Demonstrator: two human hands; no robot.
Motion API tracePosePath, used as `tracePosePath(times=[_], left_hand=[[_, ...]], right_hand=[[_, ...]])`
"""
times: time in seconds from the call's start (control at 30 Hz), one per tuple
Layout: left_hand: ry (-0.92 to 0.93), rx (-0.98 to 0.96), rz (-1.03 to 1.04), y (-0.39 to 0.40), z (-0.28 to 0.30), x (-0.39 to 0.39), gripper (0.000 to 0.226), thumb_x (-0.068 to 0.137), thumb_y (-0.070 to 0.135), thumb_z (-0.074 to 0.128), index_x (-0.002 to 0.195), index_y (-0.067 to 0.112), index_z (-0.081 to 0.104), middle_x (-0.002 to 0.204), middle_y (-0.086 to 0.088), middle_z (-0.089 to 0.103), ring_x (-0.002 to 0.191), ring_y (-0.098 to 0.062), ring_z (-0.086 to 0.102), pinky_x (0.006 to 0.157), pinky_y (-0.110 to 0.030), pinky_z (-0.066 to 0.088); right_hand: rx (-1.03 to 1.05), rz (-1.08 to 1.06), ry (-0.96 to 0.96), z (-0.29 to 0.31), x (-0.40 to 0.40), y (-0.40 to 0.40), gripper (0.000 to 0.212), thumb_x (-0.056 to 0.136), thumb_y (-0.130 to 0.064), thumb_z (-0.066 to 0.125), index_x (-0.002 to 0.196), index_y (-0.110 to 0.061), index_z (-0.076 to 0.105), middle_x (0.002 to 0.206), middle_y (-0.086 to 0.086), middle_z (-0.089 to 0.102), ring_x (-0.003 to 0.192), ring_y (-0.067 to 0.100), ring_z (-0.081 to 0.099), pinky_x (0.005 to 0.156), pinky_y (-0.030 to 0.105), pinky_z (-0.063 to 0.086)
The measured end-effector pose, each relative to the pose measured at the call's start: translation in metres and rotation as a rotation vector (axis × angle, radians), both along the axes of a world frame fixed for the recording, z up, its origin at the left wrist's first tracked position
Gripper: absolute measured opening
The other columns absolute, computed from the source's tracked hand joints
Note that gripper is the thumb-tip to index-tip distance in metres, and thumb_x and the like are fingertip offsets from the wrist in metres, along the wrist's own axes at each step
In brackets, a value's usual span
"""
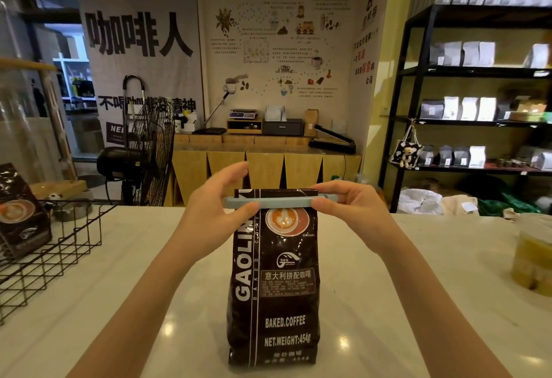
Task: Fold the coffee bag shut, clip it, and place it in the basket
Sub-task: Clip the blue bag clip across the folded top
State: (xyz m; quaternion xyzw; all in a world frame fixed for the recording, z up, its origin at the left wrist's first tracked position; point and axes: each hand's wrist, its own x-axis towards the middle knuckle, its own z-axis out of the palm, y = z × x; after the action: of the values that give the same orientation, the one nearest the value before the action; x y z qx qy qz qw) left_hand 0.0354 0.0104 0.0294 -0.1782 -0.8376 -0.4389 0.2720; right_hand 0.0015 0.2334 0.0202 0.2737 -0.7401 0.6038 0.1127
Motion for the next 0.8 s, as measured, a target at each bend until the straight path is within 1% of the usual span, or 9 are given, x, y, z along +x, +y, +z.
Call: tracePosePath(times=[0.07,0.1,0.17,0.27,0.33,0.43,0.57,0.7,0.8], left_hand=[[0.234,-0.143,0.064,0.013,0.009,0.011,0.051,0.083,0.018,0.060,0.131,0.019,0.043,0.126,0.011,0.046,0.119,-0.003,0.037,0.101,-0.026,0.032],[0.290,-0.224,0.060,0.021,0.013,0.015,0.047,0.085,0.020,0.058,0.130,0.019,0.044,0.129,0.009,0.047,0.121,-0.004,0.037,0.103,-0.026,0.031],[0.265,-0.431,0.059,0.039,0.017,0.017,0.042,0.088,0.029,0.050,0.129,0.021,0.046,0.133,0.004,0.049,0.123,-0.007,0.040,0.103,-0.028,0.031],[0.082,-0.672,0.093,0.056,0.022,0.009,0.037,0.090,0.036,0.044,0.125,0.023,0.048,0.117,0.003,0.060,0.105,-0.013,0.054,0.088,-0.031,0.043],[0.026,-0.638,0.083,0.057,0.025,0.006,0.032,0.089,0.036,0.047,0.119,0.025,0.052,0.107,0.003,0.064,0.095,-0.014,0.057,0.082,-0.033,0.047],[-0.005,-0.545,0.065,0.054,0.024,0.004,0.029,0.086,0.036,0.054,0.113,0.027,0.058,0.101,0.003,0.067,0.093,-0.014,0.059,0.083,-0.040,0.049],[-0.007,-0.495,0.062,0.056,0.023,0.005,0.029,0.082,0.036,0.058,0.110,0.027,0.061,0.099,0.003,0.068,0.092,-0.015,0.059,0.082,-0.042,0.050],[0.035,-0.456,0.065,0.058,0.020,0.010,0.030,0.083,0.034,0.059,0.112,0.026,0.061,0.102,0.002,0.069,0.095,-0.015,0.059,0.086,-0.042,0.048],[0.072,-0.427,0.054,0.058,0.018,0.012,0.027,0.082,0.031,0.060,0.109,0.025,0.064,0.099,0.002,0.070,0.092,-0.014,0.060,0.085,-0.041,0.048]], right_hand=[[0.005,0.020,0.003,0.002,0.002,-0.001,0.015,0.078,-0.013,0.064,0.086,-0.026,0.066,0.063,-0.020,0.070,0.072,-0.006,0.066,0.058,0.009,0.050],[-0.001,0.031,0.006,0.002,0.003,-0.001,0.016,0.078,-0.012,0.065,0.085,-0.025,0.066,0.063,-0.020,0.070,0.070,-0.005,0.066,0.058,0.009,0.050],[-0.016,0.061,0.005,0.004,0.005,0.000,0.017,0.077,-0.008,0.065,0.085,-0.023,0.066,0.065,-0.017,0.071,0.069,-0.001,0.067,0.060,0.010,0.051],[-0.028,0.092,0.000,0.006,0.008,0.000,0.020,0.076,-0.009,0.066,0.091,-0.022,0.065,0.073,-0.008,0.074,0.074,0.008,0.070,0.066,0.017,0.055],[-0.030,0.090,-0.014,0.005,0.008,-0.001,0.024,0.073,-0.016,0.068,0.095,-0.023,0.064,0.080,-0.001,0.074,0.079,0.014,0.070,0.072,0.024,0.057],[-0.022,0.072,-0.024,0.004,0.009,-0.001,0.033,0.066,-0.027,0.069,0.098,-0.021,0.064,0.089,0.006,0.072,0.085,0.019,0.069,0.080,0.032,0.055],[0.021,0.068,-0.026,0.003,0.013,0.004,0.023,0.074,-0.024,0.066,0.097,-0.022,0.067,0.093,0.000,0.071,0.088,0.013,0.068,0.080,0.024,0.054],[0.031,0.037,-0.021,-0.001,0.016,0.008,0.027,0.082,-0.018,0.061,0.108,-0.018,0.066,0.116,0.000,0.066,0.108,0.009,0.061,0.089,0.026,0.050],[0.041,-0.019,0.056,-0.004,0.020,0.004,0.024,0.084,-0.015,0.060,0.107,-0.014,0.067,0.099,0.001,0.071,0.095,0.010,0.065,0.082,0.023,0.054]])
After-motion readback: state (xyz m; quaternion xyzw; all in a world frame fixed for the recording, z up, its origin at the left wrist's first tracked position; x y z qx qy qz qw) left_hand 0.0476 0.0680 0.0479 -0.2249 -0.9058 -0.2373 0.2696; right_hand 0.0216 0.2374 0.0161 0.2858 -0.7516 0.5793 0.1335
